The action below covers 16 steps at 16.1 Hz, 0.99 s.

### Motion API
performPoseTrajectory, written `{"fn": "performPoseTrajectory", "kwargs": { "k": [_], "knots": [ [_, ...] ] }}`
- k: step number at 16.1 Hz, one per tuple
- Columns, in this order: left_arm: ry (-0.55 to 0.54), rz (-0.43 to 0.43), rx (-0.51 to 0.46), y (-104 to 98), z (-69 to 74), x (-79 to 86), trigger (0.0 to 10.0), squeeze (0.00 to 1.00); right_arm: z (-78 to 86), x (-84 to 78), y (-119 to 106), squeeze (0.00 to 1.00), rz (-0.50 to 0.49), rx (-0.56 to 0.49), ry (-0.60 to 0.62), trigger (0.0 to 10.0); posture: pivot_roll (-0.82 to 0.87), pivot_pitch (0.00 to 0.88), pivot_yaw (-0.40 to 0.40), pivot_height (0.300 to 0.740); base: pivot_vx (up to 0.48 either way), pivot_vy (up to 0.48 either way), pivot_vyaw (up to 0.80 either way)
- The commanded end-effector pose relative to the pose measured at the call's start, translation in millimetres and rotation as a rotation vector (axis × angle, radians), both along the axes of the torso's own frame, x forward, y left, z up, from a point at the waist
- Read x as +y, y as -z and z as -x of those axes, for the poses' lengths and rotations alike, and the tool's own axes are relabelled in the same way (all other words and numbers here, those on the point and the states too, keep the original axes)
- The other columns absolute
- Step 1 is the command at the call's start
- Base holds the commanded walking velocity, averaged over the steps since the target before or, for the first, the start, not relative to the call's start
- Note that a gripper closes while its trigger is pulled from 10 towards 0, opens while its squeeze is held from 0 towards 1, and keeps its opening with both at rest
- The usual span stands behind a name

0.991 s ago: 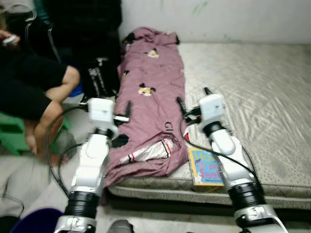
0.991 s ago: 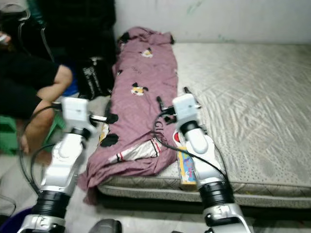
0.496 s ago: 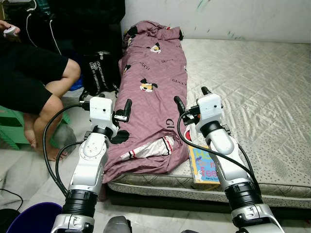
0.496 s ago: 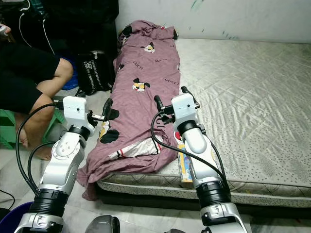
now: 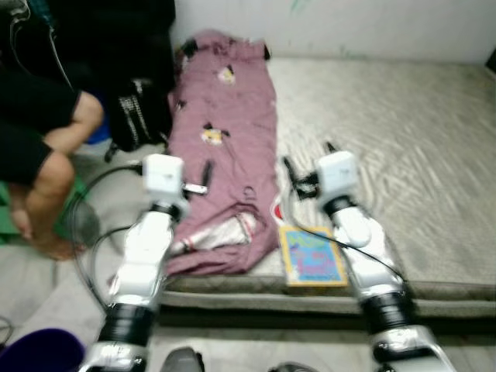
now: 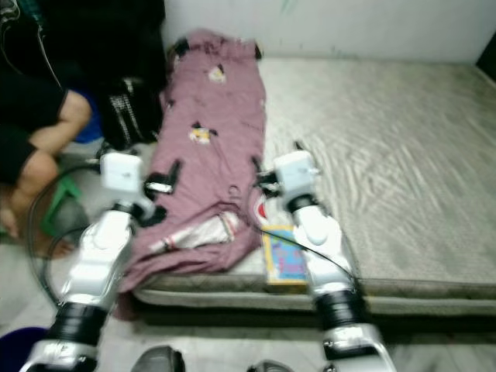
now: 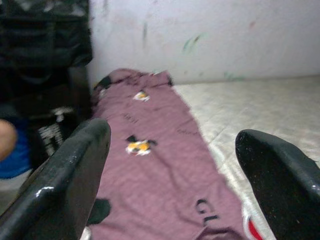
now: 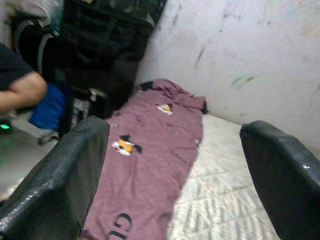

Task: Clean up the room

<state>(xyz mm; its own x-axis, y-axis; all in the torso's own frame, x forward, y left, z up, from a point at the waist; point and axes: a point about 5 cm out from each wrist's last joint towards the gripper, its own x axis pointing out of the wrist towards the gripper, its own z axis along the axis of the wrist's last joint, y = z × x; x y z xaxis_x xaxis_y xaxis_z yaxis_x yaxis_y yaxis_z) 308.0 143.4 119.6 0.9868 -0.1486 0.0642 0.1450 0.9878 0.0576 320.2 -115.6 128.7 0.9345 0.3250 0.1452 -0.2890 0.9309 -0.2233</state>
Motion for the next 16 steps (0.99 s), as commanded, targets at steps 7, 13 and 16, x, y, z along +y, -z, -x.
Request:
{"fn": "performPoseTrajectory", "kwargs": {
  "k": [7, 13, 16],
  "knots": [
    [0.044, 0.042, -0.040, -6.0, 0.2, -8.6, 10.0, 0.00, -1.7, -8.6, -1.6, 0.00, 0.016, -0.007, 0.020, 10.0, 0.00, 0.000, -0.011, 0.740, 0.000, -0.042, 0.00],
    [0.056, 0.047, -0.046, -7.2, -0.1, -9.3, 10.0, 0.00, -2.6, -8.6, -2.0, 0.00, 0.016, -0.006, 0.019, 10.0, 0.00, 0.000, -0.011, 0.740, 0.000, 0.000, 0.00],
    [0.059, 0.046, -0.046, -7.4, -0.2, -9.2, 10.0, 0.00, -2.8, -8.4, -2.0, 0.00, 0.016, -0.006, 0.020, 10.0, 0.00, 0.000, -0.008, 0.740, 0.000, 0.000, 0.00]
  ]
}}
